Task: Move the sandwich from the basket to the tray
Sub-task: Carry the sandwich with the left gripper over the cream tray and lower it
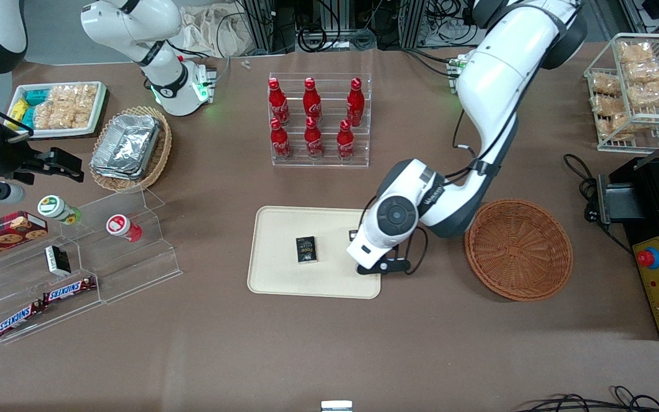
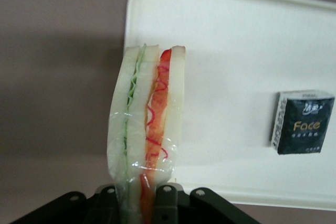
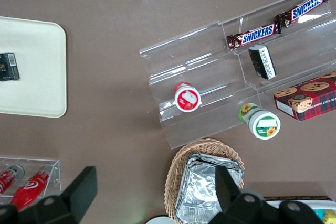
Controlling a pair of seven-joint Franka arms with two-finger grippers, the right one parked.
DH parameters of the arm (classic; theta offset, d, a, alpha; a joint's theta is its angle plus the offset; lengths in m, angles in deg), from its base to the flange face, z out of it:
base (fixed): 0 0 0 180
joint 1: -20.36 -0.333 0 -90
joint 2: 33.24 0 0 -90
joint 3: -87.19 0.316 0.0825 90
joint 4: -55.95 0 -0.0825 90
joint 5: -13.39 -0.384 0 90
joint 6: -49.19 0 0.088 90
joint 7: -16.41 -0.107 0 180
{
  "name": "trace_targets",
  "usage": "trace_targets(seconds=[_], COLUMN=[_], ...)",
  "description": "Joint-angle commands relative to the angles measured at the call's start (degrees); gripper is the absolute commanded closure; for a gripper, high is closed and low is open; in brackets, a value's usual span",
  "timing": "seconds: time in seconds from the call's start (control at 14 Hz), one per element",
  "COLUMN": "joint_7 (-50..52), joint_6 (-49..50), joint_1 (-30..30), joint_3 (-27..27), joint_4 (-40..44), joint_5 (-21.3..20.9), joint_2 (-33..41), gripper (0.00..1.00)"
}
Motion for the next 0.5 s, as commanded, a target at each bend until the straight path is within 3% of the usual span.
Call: trace_targets(seconds=[0.0, 0.07, 0.14, 0.21, 0.29, 0.43], joint_7=[2.17, 3.05, 3.14, 3.14, 3.23, 3.23], joint_6=[-2.22, -4.07, -5.4, -5.93, -6.02, -5.94], joint_1=[1.47, 1.48, 1.57, 1.57, 1.57, 1.57], joint_3=[0.66, 0.66, 0.66, 0.57, 0.66, 0.57], joint_4=[1.99, 1.55, 0.85, 0.58, 0.58, 0.58], joint_5=[-0.86, -0.95, -1.47, -2.61, -2.96, -3.06], joint_2=[-2.17, -2.7, -2.79, -2.88, -2.88, -2.88], gripper=[0.95, 0.86, 0.69, 0.29, 0.0, 0.0])
